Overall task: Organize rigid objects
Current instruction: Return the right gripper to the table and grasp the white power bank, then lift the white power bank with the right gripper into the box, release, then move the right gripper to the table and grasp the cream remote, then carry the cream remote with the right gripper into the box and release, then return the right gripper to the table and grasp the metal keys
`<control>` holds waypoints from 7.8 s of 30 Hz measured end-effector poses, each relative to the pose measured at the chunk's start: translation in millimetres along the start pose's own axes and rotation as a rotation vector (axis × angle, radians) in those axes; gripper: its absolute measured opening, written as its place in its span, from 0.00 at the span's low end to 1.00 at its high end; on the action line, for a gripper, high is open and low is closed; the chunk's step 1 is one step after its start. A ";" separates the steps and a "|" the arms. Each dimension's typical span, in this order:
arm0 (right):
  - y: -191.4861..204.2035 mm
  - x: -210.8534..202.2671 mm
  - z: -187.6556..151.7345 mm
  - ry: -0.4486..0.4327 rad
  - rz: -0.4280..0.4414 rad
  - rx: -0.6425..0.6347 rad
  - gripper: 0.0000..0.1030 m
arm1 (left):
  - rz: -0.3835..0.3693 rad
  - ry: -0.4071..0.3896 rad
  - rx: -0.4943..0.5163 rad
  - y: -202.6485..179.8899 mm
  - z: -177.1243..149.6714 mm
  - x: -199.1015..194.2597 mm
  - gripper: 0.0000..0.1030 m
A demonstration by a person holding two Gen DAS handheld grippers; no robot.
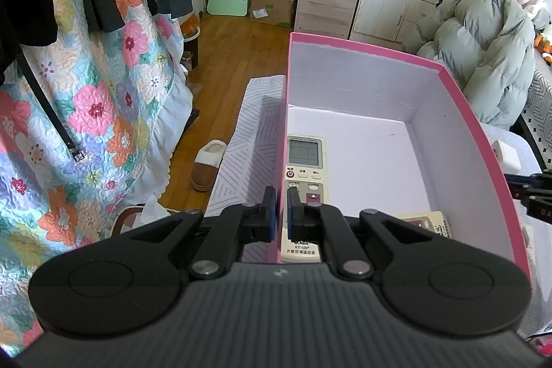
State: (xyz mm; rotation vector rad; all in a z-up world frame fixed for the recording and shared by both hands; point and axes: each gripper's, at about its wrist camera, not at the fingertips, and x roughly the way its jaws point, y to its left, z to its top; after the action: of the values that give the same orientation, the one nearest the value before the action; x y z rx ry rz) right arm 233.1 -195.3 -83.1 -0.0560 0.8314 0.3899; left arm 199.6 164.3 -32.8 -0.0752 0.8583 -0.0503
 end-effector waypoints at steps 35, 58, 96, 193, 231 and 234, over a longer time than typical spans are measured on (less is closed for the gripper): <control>96.3 -29.8 90.1 -0.018 0.242 -0.409 0.20 | 0.017 0.000 0.021 -5.0 2.1 2.1 0.05; 178.0 75.3 59.5 0.195 0.087 -1.095 0.20 | 0.003 0.005 0.010 -1.3 3.4 1.1 0.05; -68.9 -45.0 -64.4 0.252 -0.030 0.329 0.59 | 0.033 0.034 -0.034 -1.5 5.4 -0.5 0.05; 73.6 54.4 95.4 0.072 0.317 -0.372 0.59 | 0.051 0.025 -0.029 -5.2 8.0 1.8 0.04; -27.6 -32.1 -62.2 0.041 0.122 0.143 0.59 | 0.083 0.030 0.003 -9.2 6.9 0.7 0.05; -24.4 -25.9 -70.9 0.027 0.084 0.151 0.59 | 0.086 0.033 0.004 -9.9 7.1 1.8 0.05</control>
State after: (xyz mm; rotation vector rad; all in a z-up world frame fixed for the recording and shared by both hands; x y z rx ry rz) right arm 175.9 -240.3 -114.7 0.1140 0.8897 0.4054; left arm 206.0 154.6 -28.6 -0.0333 0.8935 0.0277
